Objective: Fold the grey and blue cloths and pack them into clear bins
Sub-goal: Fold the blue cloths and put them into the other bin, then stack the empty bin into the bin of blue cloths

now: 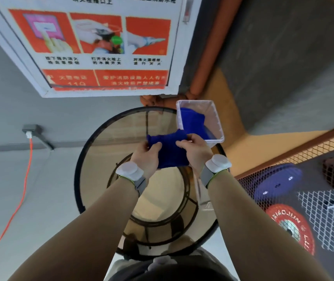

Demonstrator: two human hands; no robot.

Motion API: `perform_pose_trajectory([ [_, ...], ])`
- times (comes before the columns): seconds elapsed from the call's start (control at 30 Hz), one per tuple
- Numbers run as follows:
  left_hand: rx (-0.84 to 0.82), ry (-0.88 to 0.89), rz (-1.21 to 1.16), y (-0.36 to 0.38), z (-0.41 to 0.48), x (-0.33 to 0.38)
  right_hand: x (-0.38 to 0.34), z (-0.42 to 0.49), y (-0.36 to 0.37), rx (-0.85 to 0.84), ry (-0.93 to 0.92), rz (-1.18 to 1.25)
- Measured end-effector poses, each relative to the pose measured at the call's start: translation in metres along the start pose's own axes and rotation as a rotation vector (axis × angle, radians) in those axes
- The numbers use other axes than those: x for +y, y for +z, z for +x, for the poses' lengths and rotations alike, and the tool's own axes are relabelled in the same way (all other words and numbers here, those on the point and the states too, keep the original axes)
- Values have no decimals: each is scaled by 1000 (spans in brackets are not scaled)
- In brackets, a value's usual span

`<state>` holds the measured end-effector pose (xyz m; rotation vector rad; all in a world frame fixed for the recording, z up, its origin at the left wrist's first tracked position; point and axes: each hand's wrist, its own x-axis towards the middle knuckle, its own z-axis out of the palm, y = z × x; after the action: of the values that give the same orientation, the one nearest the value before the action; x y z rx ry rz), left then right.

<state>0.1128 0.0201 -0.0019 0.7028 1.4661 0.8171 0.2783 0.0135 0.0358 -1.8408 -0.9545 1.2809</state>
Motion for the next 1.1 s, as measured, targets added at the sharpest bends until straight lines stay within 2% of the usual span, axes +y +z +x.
perform_pose_trajectory([
  [0.13, 48, 277, 367, 53, 6, 19, 4, 36, -61, 46, -100, -226],
  [0.27, 99, 362, 499, 98, 19, 40, 2, 71, -103, 89, -176, -362],
  [0.5, 158, 392, 554, 153, 54, 83, -21, 133, -140, 119, -219, -358],
  [0.6, 213, 362, 681, 164, 67, 91, -22, 153, -154, 180, -179, -362],
  [0.73, 274, 358, 708, 169, 66, 84, -5, 168, -166, 127, -107, -396],
  [0.9, 266, 437, 696, 167, 45, 66, 14, 159, -160, 102, -42, -414],
  [1.1, 277, 582, 771, 161, 7, 34, 30, 106, -151, 139, -12, -288],
])
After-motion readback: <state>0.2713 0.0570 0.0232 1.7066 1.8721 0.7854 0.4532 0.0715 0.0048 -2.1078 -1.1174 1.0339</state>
